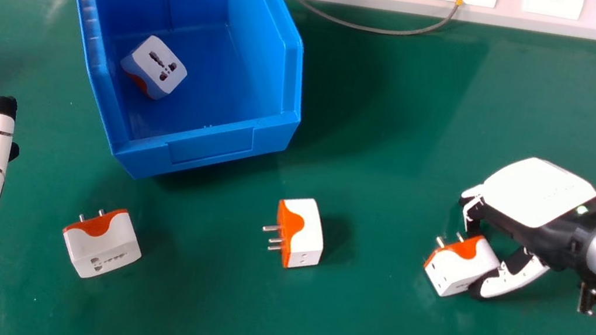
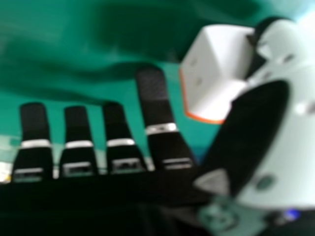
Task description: Pick all objects and put in blue box
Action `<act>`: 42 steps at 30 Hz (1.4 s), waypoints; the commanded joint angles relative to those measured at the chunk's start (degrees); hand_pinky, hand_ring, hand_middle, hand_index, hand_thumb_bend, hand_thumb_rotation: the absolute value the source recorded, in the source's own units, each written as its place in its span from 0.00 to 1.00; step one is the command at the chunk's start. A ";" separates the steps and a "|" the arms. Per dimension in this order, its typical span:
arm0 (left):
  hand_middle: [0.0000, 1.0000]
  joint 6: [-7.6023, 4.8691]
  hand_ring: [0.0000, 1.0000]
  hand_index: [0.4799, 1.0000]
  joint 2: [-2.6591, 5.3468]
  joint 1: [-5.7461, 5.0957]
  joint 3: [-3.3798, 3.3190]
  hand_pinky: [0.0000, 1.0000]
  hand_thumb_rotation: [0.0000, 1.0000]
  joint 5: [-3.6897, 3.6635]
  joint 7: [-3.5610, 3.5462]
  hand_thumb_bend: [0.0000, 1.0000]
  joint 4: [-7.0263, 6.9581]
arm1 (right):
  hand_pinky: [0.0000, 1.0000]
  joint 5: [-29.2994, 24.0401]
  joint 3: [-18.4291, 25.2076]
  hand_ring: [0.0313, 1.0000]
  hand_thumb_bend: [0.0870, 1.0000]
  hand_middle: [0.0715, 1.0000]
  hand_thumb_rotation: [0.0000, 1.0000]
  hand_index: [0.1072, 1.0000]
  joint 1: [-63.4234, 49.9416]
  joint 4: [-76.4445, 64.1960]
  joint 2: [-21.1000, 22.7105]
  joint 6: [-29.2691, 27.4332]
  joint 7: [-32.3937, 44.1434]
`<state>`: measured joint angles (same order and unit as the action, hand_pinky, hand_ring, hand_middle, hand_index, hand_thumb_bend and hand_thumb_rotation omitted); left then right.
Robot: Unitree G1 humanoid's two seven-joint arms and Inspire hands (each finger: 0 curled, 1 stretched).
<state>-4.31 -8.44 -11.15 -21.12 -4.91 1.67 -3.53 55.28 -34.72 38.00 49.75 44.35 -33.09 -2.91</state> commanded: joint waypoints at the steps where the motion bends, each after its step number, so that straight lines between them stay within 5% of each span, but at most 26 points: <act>1: 0.88 -0.49 0.91 0.79 -0.69 0.34 -0.13 0.86 0.82 0.43 0.40 0.44 -0.91 | 0.70 0.24 -0.85 0.82 0.45 0.83 0.52 0.78 -0.88 1.28 -0.55 0.69 1.74; 5: 0.88 -0.05 0.91 0.78 -0.51 0.31 0.00 0.86 0.82 0.61 0.51 0.44 -1.56 | 0.70 0.24 -1.34 0.82 0.46 0.83 0.52 0.79 -0.64 1.72 -1.05 0.77 1.06; 12: 0.88 -0.76 0.91 0.78 -0.58 0.79 -0.04 0.86 0.82 0.35 0.16 0.44 -0.50 | 0.70 2.35 -3.76 0.81 0.45 0.83 0.53 0.79 1.02 5.09 -2.72 2.50 -4.22; 18: 0.88 -0.62 0.91 0.78 -0.74 1.39 0.11 0.86 0.82 0.85 0.50 0.44 0.39 | 0.70 2.06 -4.09 0.81 0.45 0.83 0.53 0.79 1.40 7.14 -2.37 1.46 -8.97; 19: 0.88 -0.76 0.91 0.78 -0.75 1.36 0.12 0.86 0.82 0.81 0.42 0.44 0.48 | 0.66 1.55 -3.83 0.75 0.45 0.78 0.45 0.72 1.27 7.03 -2.42 1.65 -8.56; 24: 0.88 -0.34 0.91 0.78 -0.67 1.11 0.32 0.86 0.82 0.66 0.18 0.44 -0.55 | 0.66 -1.49 -2.27 0.75 0.45 0.78 0.45 0.72 0.38 7.01 -3.32 2.05 -6.52; 25: 0.88 -0.28 0.91 0.78 -0.69 1.05 0.32 0.86 0.82 0.61 0.14 0.44 -0.66 | 0.54 -2.33 -1.96 0.62 0.45 0.64 0.39 0.65 0.25 6.94 -3.51 2.18 -5.58; 28: 0.88 -0.76 0.91 0.78 -0.83 1.24 0.27 0.86 0.82 0.62 0.05 0.44 0.25 | 0.54 -4.27 -1.32 0.62 0.45 0.64 0.39 0.65 0.25 6.44 -3.80 2.53 -2.26; 29: 0.88 -0.89 0.91 0.78 -0.91 1.35 0.27 0.85 0.82 0.69 0.04 0.45 0.54 | 0.44 -5.08 -1.00 0.51 0.44 0.54 0.35 0.60 0.31 6.30 -3.89 2.47 -1.01; 38: 0.88 -0.77 0.91 0.78 -0.86 1.29 0.46 0.85 0.81 1.12 0.42 0.45 0.40 | 0.34 -10.31 1.26 0.39 0.44 0.41 0.27 0.53 0.40 5.12 -5.36 2.70 6.67; 42: 0.88 -0.82 0.91 0.78 -0.70 1.77 0.62 0.85 0.81 1.19 0.70 0.45 0.87 | 0.28 -7.97 -0.47 0.32 0.44 0.35 0.24 0.51 1.05 4.81 -6.20 5.96 7.86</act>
<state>-4.26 -8.57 -9.93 -20.52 -4.33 1.94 -1.99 44.97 -33.28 40.10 54.24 38.17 -27.97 2.53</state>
